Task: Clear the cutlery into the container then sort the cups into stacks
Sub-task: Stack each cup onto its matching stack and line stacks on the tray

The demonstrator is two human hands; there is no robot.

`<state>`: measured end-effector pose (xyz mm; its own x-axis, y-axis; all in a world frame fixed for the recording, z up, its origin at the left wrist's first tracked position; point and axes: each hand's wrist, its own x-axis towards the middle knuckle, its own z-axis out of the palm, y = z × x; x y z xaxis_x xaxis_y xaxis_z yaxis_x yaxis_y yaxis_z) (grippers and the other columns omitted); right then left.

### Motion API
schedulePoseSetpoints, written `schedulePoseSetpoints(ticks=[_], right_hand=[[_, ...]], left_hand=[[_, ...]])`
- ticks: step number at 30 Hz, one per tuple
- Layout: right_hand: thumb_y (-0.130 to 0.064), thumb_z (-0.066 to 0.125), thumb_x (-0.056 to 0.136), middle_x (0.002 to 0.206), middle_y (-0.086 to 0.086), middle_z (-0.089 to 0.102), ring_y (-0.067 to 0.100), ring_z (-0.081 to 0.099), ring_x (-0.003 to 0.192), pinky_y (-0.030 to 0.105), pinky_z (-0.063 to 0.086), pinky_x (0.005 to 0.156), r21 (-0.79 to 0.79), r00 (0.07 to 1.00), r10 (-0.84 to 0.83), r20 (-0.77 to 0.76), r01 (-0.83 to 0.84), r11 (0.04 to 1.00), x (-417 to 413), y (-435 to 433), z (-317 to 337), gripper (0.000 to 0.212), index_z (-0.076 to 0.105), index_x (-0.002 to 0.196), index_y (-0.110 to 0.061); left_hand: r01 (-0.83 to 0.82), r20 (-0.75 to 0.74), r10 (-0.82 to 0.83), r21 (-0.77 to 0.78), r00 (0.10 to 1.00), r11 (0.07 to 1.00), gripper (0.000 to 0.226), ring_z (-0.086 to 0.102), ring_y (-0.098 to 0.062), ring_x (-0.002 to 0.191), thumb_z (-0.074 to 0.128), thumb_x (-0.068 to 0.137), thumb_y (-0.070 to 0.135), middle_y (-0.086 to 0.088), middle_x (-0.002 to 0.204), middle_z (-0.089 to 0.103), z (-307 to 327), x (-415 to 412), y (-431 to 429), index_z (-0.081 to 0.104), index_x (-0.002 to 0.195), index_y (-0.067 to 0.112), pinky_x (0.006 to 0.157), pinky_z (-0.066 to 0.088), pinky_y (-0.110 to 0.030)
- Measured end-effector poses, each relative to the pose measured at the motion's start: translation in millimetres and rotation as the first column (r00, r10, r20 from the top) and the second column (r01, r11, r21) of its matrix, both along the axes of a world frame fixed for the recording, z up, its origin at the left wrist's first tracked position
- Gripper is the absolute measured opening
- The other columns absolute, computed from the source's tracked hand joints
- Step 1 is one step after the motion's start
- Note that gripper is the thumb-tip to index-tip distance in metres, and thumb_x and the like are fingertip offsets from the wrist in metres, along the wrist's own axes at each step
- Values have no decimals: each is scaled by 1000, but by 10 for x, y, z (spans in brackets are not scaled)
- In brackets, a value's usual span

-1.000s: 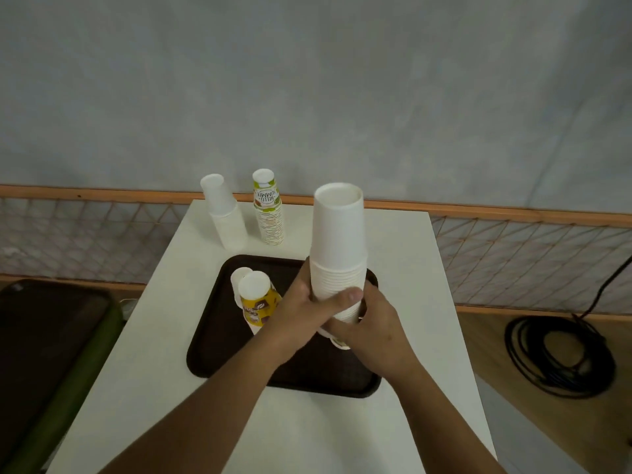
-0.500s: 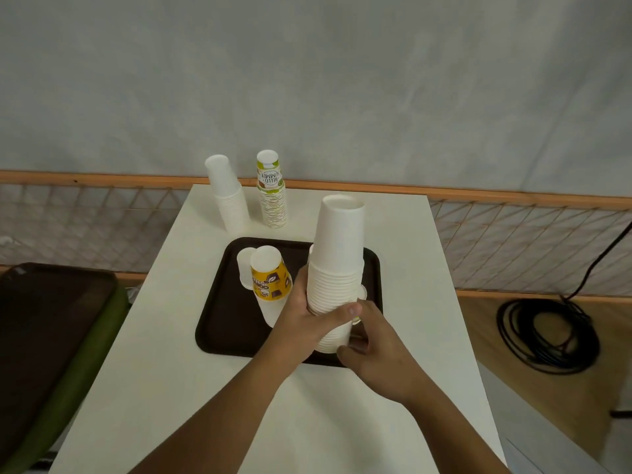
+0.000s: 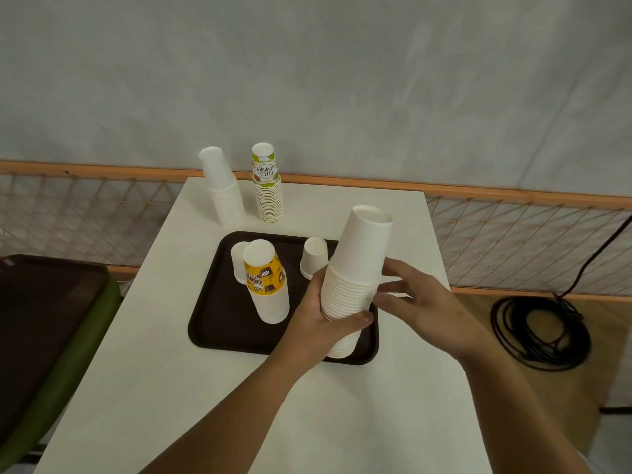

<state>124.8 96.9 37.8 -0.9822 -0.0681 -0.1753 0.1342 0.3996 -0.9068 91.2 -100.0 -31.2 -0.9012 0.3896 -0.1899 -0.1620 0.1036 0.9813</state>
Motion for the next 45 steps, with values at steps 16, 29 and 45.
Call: schedulePoseSetpoints(ticks=[16, 29, 45], right_hand=[[-47, 79, 81, 126, -23, 62, 0, 61, 114, 19, 53, 90, 44, 991, 105, -88, -102, 994, -891, -120, 25, 66, 48, 139, -37], [-51, 81, 77, 125, -21, 65, -2, 62, 111, 21, 55, 86, 5, 962, 181, -205, -183, 983, -1527, 4, 33, 67, 55, 136, -34], [-38, 83, 81, 123, -13, 66, 2, 63, 108, 18, 54, 80, -65, 981, -45, -191, 33, 997, -1851, -50, -556, 63, 55, 136, -25]], left_hand=[[-137, 10, 137, 0, 991, 991, 79, 65, -13, 119, 90, 73, 27, 12, 125, 68, -5, -502, 108, 49, 139, 39, 101, 56, -43], [-348, -27, 348, -121, 937, 930, 75, 63, -2, 113, 90, 76, 26, 15, 121, 67, -203, -623, 232, 49, 138, 36, 86, 54, -19], [-383, 32, 389, -109, 921, 917, 74, 56, 18, 106, 86, 76, 7, 20, 121, 59, -427, -346, 69, 46, 127, 41, 74, 50, -4]])
